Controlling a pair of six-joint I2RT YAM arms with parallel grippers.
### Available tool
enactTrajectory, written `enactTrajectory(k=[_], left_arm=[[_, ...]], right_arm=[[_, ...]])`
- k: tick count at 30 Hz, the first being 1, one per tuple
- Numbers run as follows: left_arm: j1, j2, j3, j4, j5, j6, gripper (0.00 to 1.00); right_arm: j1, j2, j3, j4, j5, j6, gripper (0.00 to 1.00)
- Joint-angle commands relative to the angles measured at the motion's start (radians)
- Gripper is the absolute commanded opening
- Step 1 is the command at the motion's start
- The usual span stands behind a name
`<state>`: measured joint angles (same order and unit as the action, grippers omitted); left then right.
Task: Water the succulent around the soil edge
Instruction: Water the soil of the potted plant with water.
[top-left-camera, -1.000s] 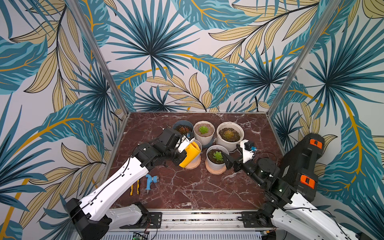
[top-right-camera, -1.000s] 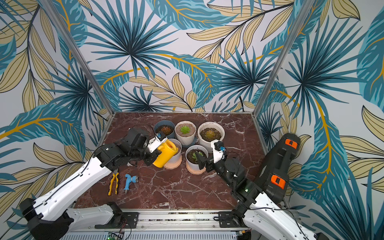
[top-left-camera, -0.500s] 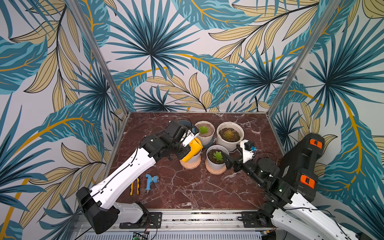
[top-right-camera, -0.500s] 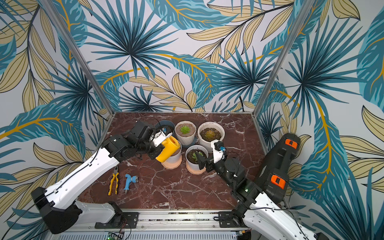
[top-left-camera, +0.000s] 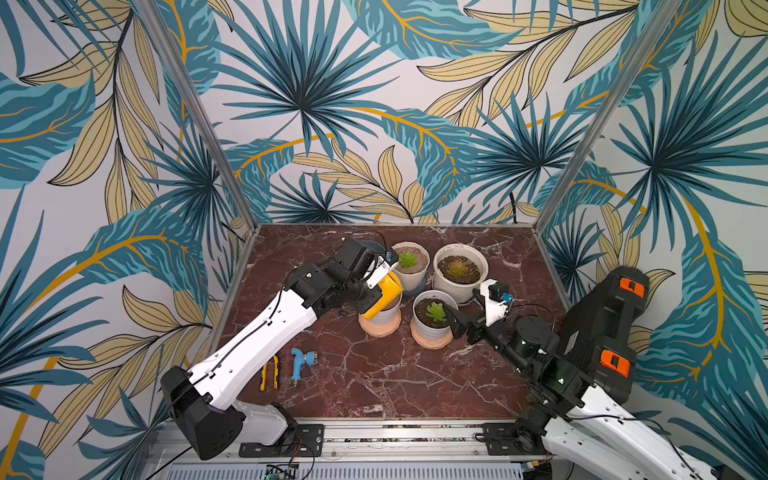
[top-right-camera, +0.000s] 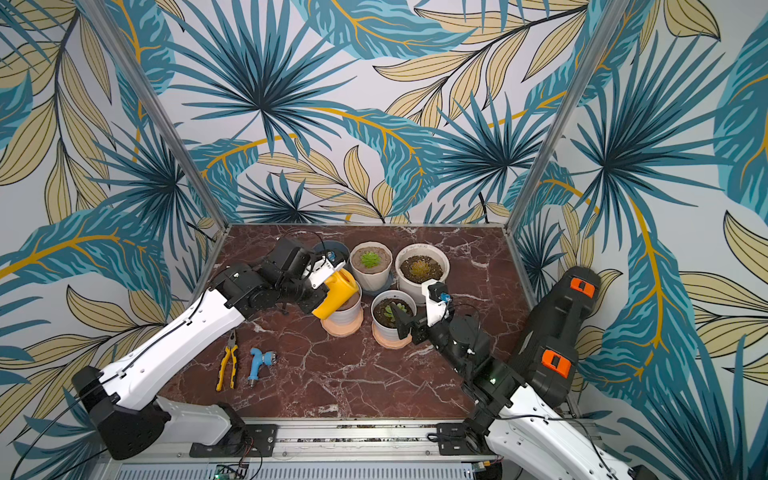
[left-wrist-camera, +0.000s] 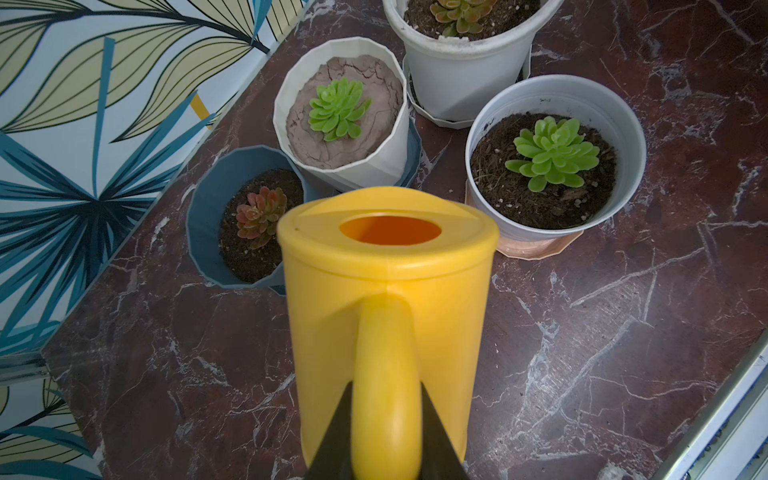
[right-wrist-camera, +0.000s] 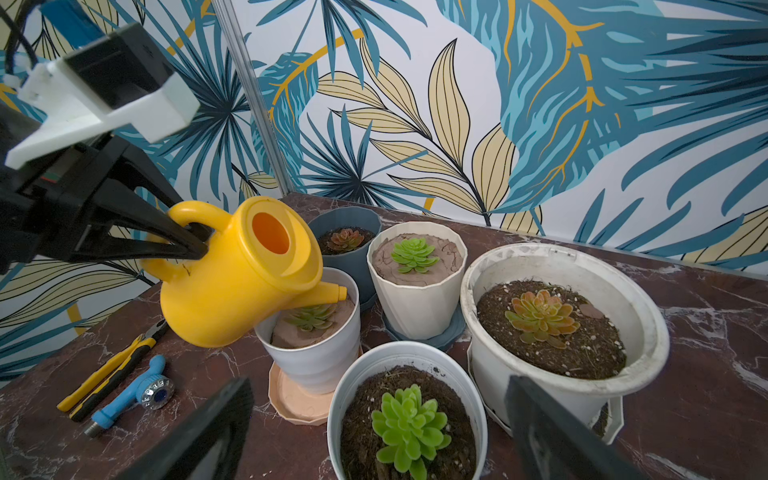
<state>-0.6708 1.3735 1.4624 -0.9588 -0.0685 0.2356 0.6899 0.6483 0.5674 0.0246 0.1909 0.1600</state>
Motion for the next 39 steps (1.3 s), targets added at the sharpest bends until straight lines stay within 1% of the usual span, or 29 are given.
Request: enactTrajectory(k=[1, 13, 15, 16, 20, 27, 30, 34, 39], left_arm=[[0.012, -0.013, 0.066, 0.018, -0.026, 0.005, 0.0], [0.025, 0.039, 0.079, -0.011, -0.031, 0.027, 0.0], [0.025, 0.04, 0.081, -0.008, -0.031, 0.027, 0.0], [0.025, 0.038, 0.082, -0.003, -0.061, 0.026, 0.0], [0.025, 0.032, 0.088, 0.003, -0.085, 0.024, 0.0], [0.04, -0.008, 0.097, -0.006, -0.105, 0.019, 0.0], [0.049, -0.017, 0.081, -0.021, -0.105, 0.016, 0.0], [0.053, -0.031, 0.034, 0.003, -0.104, 0.008, 0.0], [0.053, -0.012, 0.032, -0.001, -0.099, 0.006, 0.0]], right_arm=[[0.004, -0.003, -0.012, 0.005, 0.011, -0.016, 1.0], [0.004, -0.004, -0.011, -0.001, 0.009, -0.016, 1.0], [0.004, -0.006, -0.011, -0.001, 0.01, -0.015, 1.0], [0.004, -0.006, -0.011, 0.0, 0.01, -0.015, 1.0], [0.004, -0.005, -0.012, -0.001, 0.01, -0.015, 0.99], [0.004, 0.002, -0.012, 0.002, 0.005, -0.015, 1.0], [0.004, 0.003, -0.011, 0.002, 0.004, -0.016, 0.99], [0.004, 0.004, -0.011, 0.003, 0.005, -0.015, 0.99], [0.004, 0.008, -0.011, 0.002, 0.005, -0.015, 1.0]])
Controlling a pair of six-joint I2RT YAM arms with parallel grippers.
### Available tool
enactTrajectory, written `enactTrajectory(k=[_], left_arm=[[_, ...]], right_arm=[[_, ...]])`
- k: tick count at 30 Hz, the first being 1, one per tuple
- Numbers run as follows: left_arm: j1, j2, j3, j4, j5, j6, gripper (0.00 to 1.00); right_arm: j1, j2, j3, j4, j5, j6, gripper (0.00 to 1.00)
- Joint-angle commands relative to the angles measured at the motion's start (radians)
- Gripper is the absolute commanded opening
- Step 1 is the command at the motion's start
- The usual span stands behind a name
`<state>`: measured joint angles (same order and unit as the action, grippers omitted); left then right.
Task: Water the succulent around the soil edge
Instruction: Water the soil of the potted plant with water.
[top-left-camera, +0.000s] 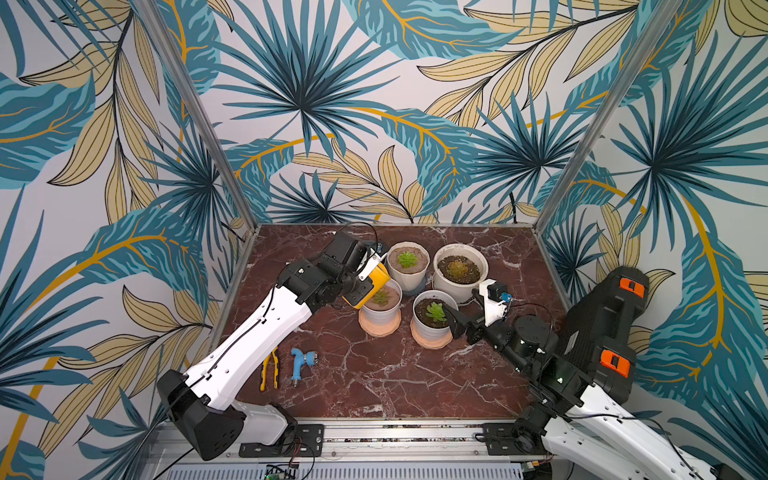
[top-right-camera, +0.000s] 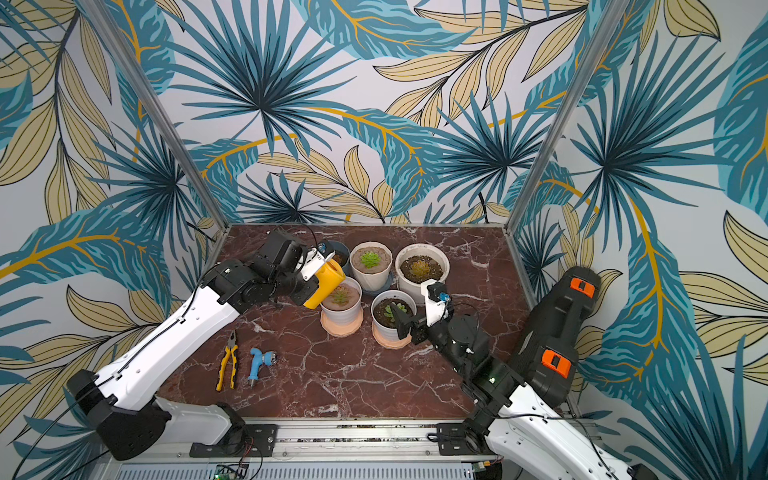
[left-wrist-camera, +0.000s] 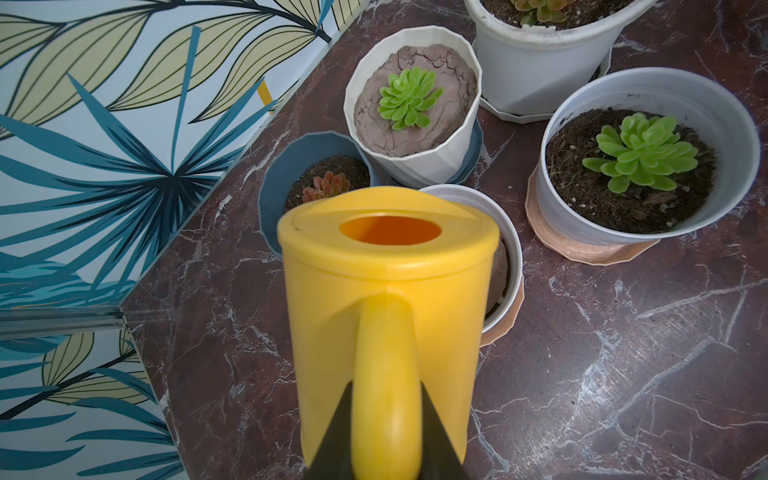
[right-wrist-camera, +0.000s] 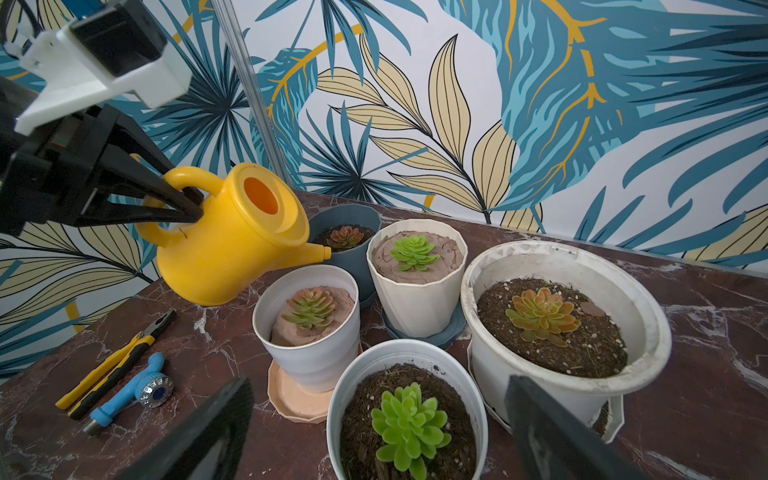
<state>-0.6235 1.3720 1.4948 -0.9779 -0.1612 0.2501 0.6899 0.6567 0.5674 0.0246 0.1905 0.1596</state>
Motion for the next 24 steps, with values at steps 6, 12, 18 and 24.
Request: enactTrajectory(k=[6, 12, 18, 24], left_arm=[[0.007, 0.006, 0.004, -0.002, -0.004, -0.005, 0.0], [0.007, 0.017, -0.001, -0.031, -0.024, 0.007, 0.0], [0.01, 0.024, -0.007, -0.031, -0.04, 0.008, 0.0], [0.014, 0.025, -0.009, -0.027, -0.04, 0.002, 0.0]], right_arm=[[0.003, 0.0, -0.011, 0.001, 0.007, -0.017, 0.99], [0.004, 0.007, -0.01, 0.003, 0.003, -0.016, 1.0], [0.004, 0.011, -0.008, 0.0, -0.002, -0.018, 0.99], [0.004, 0.01, -0.006, -0.003, -0.002, -0.018, 1.0]])
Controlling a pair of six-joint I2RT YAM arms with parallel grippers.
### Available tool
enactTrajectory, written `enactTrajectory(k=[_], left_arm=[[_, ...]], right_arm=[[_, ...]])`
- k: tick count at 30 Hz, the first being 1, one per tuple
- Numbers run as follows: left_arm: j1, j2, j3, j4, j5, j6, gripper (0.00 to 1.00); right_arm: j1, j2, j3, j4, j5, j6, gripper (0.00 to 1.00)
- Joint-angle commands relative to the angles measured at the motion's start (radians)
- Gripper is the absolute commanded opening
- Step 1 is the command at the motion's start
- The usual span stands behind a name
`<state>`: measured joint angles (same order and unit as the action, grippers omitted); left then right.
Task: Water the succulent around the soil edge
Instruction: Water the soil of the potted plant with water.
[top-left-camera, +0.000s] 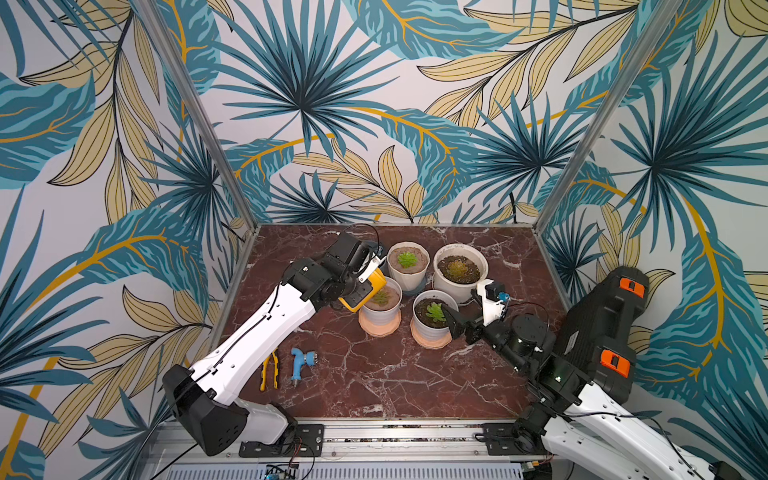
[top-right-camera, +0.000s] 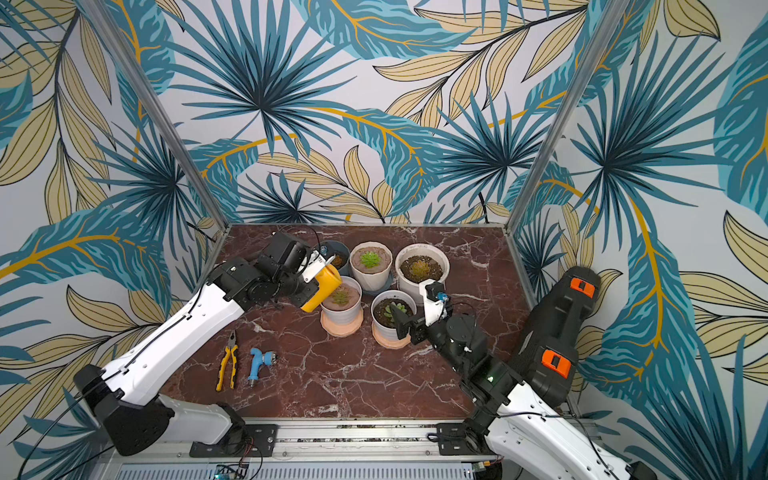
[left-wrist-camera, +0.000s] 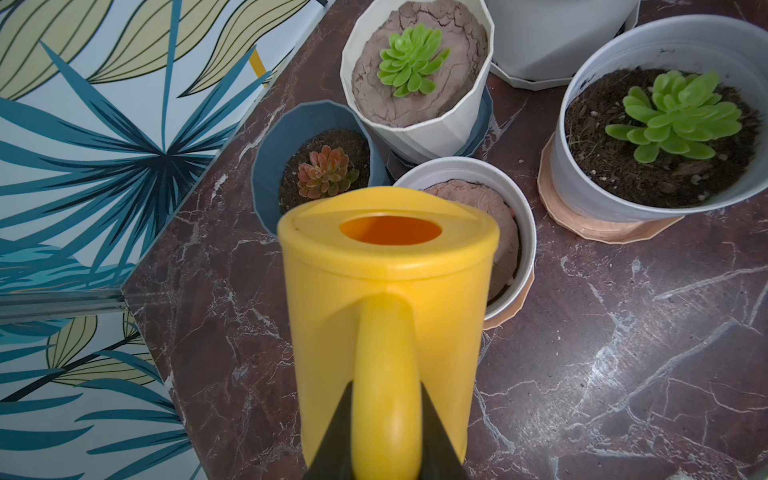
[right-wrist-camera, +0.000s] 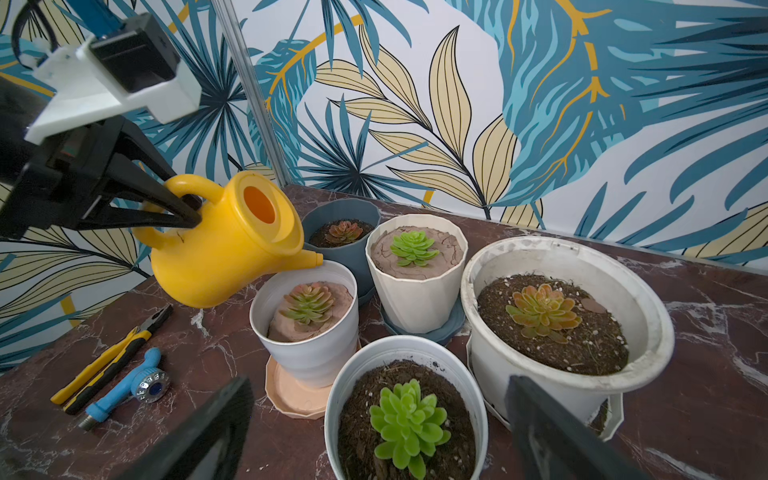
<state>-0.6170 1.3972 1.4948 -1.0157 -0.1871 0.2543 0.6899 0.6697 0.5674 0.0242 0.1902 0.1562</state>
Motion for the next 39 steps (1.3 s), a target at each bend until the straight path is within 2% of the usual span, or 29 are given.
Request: enactTrajectory(k=[1, 9, 21, 39], left_arm=[[0.007, -0.002, -0.008, 0.01, -0.014, -0.004, 0.0], [0.008, -0.045, -0.01, -0.008, 0.0, -0.021, 0.0], [0.009, -0.163, -0.124, -0.017, 0.005, -0.065, 0.0], [0.009, -0.192, -0.13, -0.045, 0.006, -0.082, 0.0]], right_arm=[[0.004, -0.002, -0.006, -0.001, -0.002, -0.015, 0.99], [0.005, -0.003, -0.006, -0.004, -0.005, -0.015, 0.99], [0.003, 0.005, -0.006, 0.001, -0.01, -0.011, 1.0], [0.005, 0.006, -0.006, 0.001, -0.008, -0.011, 1.0]])
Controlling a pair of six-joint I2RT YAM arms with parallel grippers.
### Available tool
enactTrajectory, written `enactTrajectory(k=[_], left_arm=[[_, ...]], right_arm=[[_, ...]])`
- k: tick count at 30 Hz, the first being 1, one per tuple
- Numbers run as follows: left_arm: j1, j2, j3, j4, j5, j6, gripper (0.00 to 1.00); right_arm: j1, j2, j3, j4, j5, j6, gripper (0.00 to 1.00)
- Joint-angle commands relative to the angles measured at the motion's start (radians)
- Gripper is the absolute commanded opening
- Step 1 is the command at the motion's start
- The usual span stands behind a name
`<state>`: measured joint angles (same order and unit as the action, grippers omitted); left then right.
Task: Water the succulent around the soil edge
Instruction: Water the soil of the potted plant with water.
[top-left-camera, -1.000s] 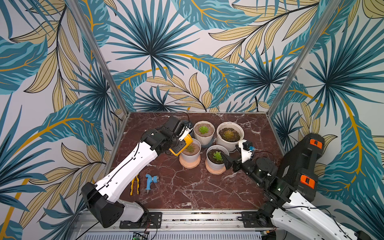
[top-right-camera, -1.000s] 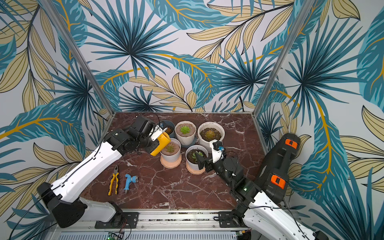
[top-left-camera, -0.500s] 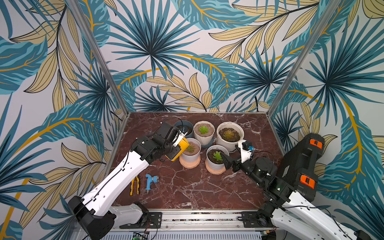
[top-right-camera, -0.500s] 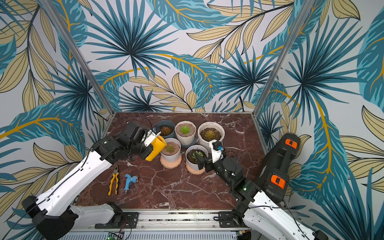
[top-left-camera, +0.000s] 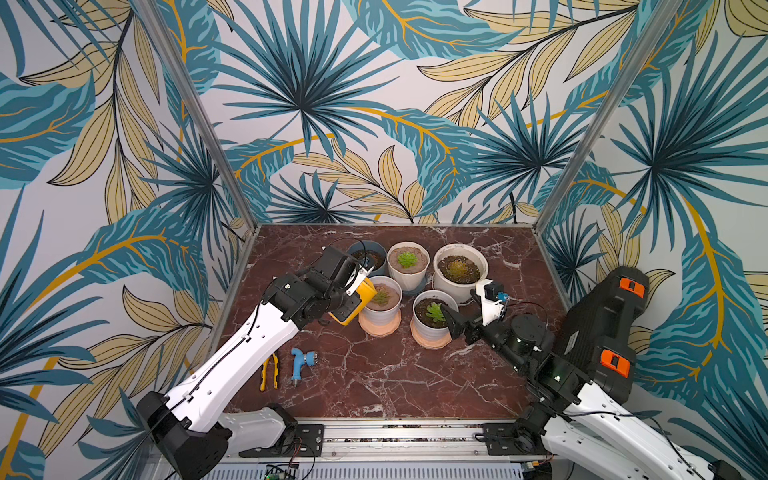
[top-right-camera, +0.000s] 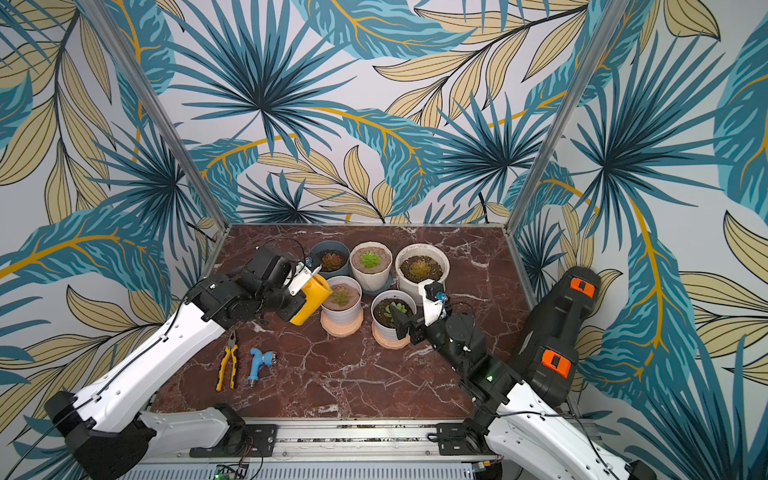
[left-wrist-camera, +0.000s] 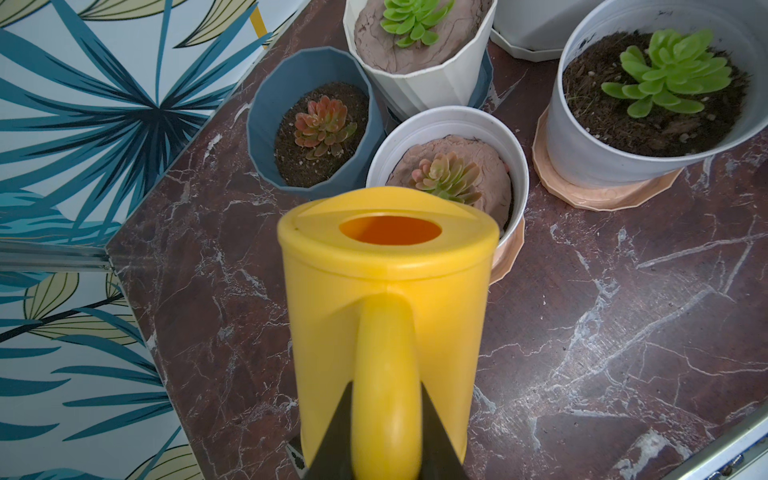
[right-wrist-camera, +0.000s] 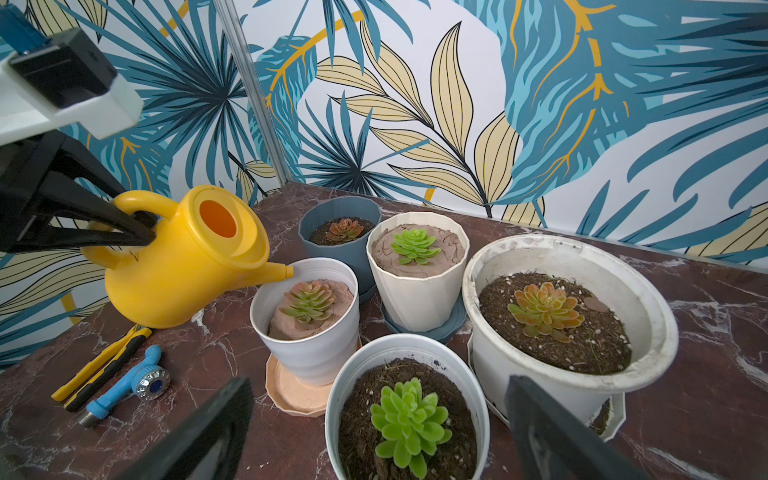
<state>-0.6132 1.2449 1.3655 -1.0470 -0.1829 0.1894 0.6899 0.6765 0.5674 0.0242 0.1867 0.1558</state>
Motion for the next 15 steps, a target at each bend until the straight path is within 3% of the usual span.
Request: enactTrajectory(k=[1, 15], left_arm=[[0.006, -0.045, 0.0, -0.021, 0.003, -0.02, 0.0], [0.003, -0.114, -0.033, -0.078, 0.058, -0.072, 0.0]], right_arm=[[0.004, 0.0, -0.006, 0.0, -0.004, -0.012, 1.0], [0.004, 0.007, -0.008, 0.003, -0.006, -0.011, 1.0]])
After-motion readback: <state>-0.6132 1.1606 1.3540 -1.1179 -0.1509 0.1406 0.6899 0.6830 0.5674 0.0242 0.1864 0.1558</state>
